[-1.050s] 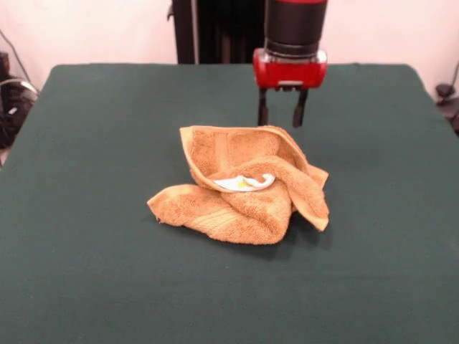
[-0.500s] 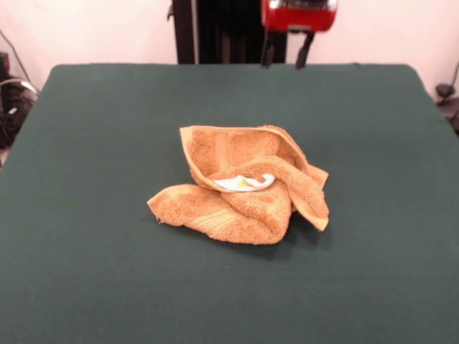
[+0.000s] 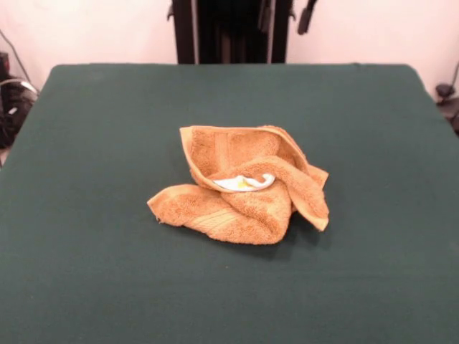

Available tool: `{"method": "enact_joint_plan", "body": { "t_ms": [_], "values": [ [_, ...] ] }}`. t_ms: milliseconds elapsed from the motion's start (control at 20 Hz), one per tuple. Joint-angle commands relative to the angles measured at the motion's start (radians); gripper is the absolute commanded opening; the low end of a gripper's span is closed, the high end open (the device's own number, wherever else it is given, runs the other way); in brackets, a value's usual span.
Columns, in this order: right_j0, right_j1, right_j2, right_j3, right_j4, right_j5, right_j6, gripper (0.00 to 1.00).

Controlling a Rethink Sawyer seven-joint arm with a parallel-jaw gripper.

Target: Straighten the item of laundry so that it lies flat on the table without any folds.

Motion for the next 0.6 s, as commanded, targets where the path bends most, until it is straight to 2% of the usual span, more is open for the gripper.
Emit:
{"method": "enact_joint_plan", "body": {
  "t_ms": [50, 200, 400, 500, 600],
  "values": [
    [-0.069, -0.008, 0.230, -0.171, -0.179, 0.175, -0.385, 1.00],
    [-0.114, -0.033, 0.313, -0.164, -0.227, 0.198, -0.477, 1.00],
    [-0.151, -0.040, 0.403, -0.174, -0.282, 0.204, -0.530, 1.00],
    [-0.160, -0.035, 0.441, -0.177, -0.308, 0.216, -0.556, 1.00],
    [-0.172, -0.031, 0.471, -0.188, -0.297, 0.200, -0.527, 1.00]
  ]
}}
